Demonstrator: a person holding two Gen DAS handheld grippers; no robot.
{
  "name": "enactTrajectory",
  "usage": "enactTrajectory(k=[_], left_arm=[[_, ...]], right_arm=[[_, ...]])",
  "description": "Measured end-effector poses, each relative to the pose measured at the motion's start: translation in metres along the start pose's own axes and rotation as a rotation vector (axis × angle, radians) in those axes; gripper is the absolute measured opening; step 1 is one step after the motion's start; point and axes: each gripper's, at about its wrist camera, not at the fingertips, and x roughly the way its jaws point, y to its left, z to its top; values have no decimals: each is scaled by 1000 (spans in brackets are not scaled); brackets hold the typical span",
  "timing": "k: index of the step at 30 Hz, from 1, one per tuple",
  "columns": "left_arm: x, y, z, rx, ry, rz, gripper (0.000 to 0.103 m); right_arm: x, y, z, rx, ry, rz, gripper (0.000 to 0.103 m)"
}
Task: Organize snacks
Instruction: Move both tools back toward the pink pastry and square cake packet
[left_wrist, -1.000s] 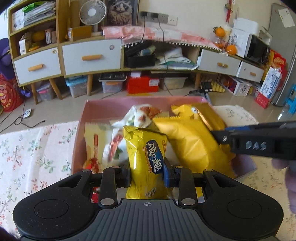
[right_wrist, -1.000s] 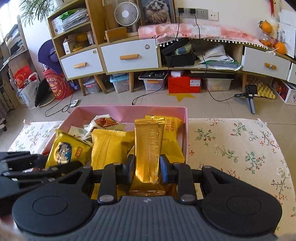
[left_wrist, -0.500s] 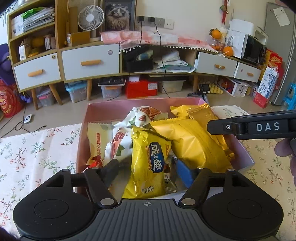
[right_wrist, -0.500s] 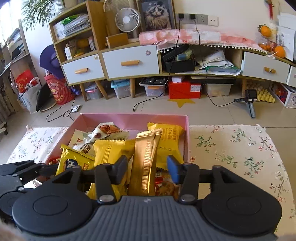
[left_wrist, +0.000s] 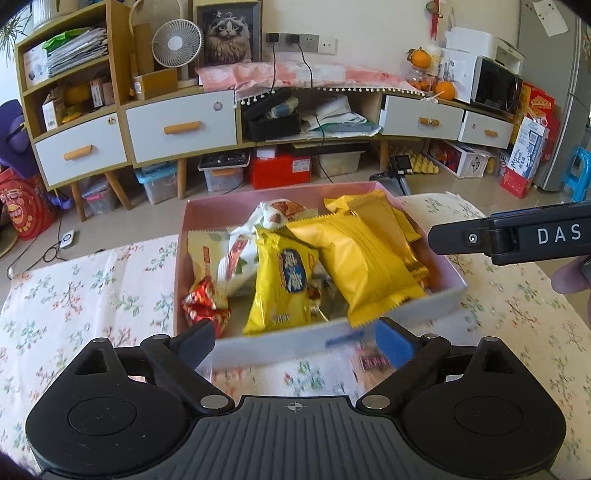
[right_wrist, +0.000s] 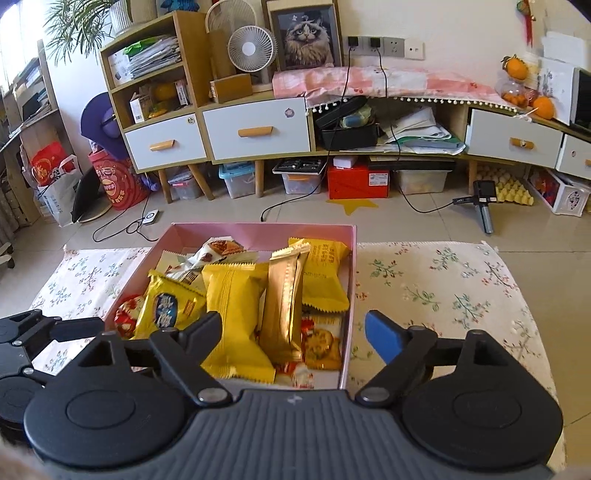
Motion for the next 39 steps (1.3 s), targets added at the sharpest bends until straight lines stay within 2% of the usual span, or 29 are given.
enactTrajectory(k=[8,16,23,31,35,39], left_arm=[[-28,-7,-19,2,32,3,99],[-45,0,-44,-4,72,19,99],[-46,11,-69,-10,111,31,100],[-34,28,-100,-17,176,70,100],[-28,35,-112,-27,181,79,101],[-30,41,-121,-29,115,60,103]], right_arm=[[-24,5,-17,-11,5,-11,96],[-36,11,-39,-17,20,-13,101],[-35,19,-65,-46,40,-22,103],[-22,34,-92,-43,118,-25,103],[-12,42,-103,-85,139,-57,103],[-2,48,-112,-137,153,-71,103]])
